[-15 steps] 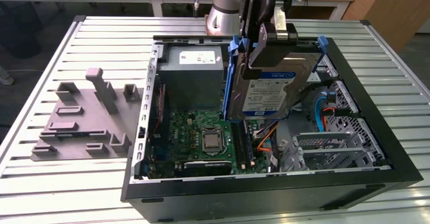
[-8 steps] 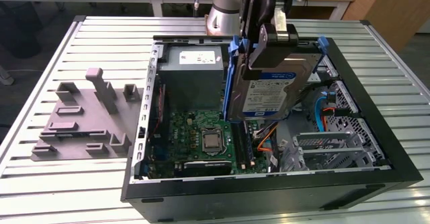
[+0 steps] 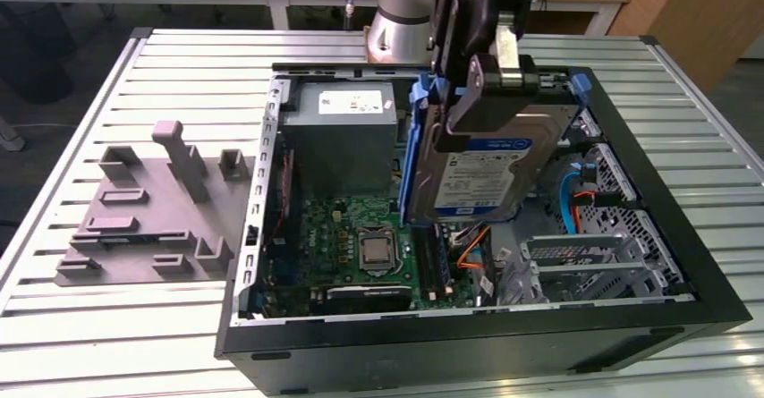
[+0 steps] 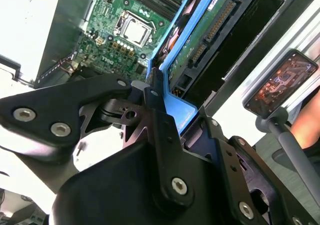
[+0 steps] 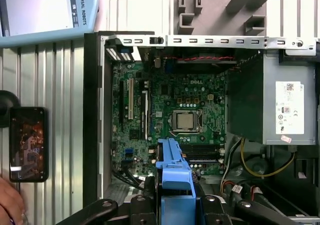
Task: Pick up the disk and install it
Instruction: 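Insert the disk into the insertion slot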
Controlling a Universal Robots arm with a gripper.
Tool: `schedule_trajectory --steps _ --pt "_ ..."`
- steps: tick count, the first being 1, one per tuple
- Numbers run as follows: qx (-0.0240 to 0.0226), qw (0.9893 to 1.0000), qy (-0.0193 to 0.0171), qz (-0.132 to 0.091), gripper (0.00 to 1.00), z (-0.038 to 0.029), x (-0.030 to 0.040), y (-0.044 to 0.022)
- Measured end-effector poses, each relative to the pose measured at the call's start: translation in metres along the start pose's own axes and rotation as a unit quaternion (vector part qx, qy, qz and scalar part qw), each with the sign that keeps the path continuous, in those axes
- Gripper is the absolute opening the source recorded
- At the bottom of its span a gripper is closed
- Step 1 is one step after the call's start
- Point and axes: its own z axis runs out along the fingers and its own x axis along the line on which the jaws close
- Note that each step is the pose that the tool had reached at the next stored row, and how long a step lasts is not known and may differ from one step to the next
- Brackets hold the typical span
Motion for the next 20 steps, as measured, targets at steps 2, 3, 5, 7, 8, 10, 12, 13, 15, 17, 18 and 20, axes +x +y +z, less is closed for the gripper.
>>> schedule_trajectory --steps 2,3,5,7,8,10,12,13,15,17,18,20 --pt "0.0 1.0 0.0 0.0 0.36 0.0001 0.0009 -0.0042" --pt "0.0 1.0 0.0 0.0 0.36 0.0001 0.0011 -0.0061" --pt "0.0 1.0 0.0 0.0 0.36 0.0001 0.0018 -0.0092" --pt "0.0 1.0 0.0 0.0 0.36 0.0002 0.0025 -0.0104" --pt "0.0 1.0 0.0 0.0 0.36 0.0002 0.0032 -0.0104" --pt "0.0 1.0 0.0 0.0 0.36 0.0003 0.0052 -0.0105" --pt "0.0 1.0 -0.0001 0.0 0.36 0.0004 0.0061 -0.0104" --pt "0.0 1.0 0.0 0.0 0.36 0.0004 0.0061 -0.0104" --pt "0.0 1.0 0.0 0.0 0.36 0.0004 0.0062 -0.0106" --pt "0.0 1.0 0.0 0.0 0.36 0.0005 0.0063 -0.0117" --pt "0.0 1.0 -0.0001 0.0 0.36 0.0007 0.0063 -0.0128" --pt "0.0 1.0 -0.0001 0.0 0.36 0.0011 0.0064 -0.0166"
